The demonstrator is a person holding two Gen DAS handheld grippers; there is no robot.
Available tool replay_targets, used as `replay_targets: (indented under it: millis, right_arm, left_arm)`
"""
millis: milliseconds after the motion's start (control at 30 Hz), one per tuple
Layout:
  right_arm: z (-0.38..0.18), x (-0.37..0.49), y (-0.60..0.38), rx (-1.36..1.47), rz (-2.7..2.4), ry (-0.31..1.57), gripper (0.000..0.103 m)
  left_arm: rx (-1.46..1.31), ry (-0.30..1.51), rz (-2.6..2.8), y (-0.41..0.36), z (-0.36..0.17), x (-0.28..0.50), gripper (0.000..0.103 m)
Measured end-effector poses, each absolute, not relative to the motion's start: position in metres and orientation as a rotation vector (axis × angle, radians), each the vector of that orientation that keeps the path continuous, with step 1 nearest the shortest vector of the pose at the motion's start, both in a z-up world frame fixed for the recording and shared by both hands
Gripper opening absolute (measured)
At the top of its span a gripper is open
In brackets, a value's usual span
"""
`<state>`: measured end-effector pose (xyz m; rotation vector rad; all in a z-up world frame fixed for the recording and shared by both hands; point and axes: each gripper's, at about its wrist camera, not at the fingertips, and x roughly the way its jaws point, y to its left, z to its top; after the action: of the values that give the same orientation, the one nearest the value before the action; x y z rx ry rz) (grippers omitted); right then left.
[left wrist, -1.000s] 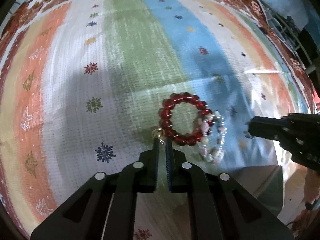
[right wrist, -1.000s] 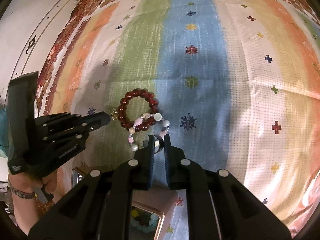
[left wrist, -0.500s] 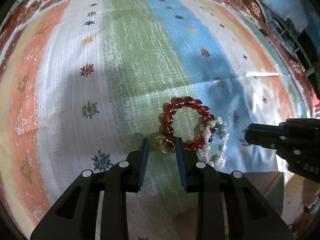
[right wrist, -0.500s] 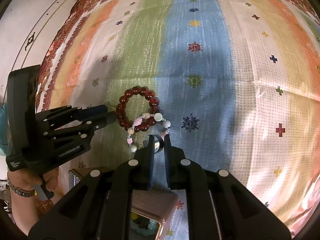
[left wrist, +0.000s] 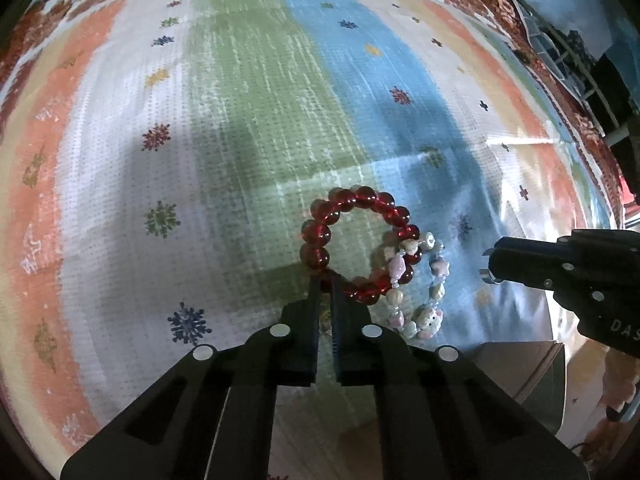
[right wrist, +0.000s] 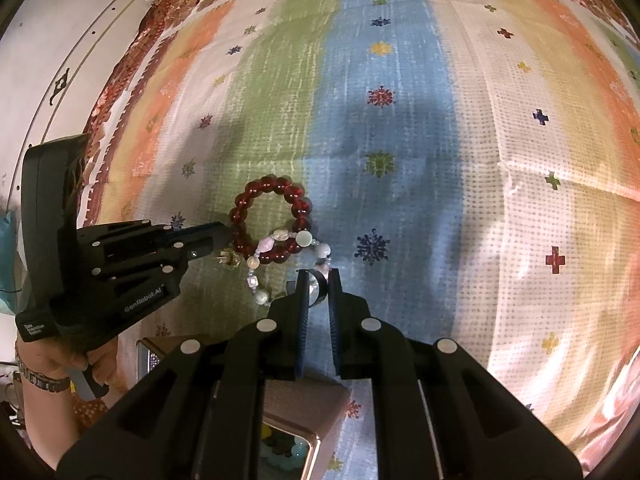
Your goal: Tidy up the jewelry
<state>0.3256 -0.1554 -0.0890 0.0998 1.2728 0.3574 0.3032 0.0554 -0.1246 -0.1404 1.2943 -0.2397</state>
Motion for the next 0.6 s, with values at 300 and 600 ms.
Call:
replay_targets:
  millis: [300,600]
  right_arm:
    - [-0.081,0.318,-0.161,0.108,0.364,1.257,0.011]
    - [-0.082,0.32,-0.16,0.103,0.366,1.262,0.011]
  left_arm:
    - [-0.104,1.303,-0.257,0.051,-0.122,0.291,0.022]
    - [0.022,1.326,-0.258,0.028,-0.135,0.295,0.029]
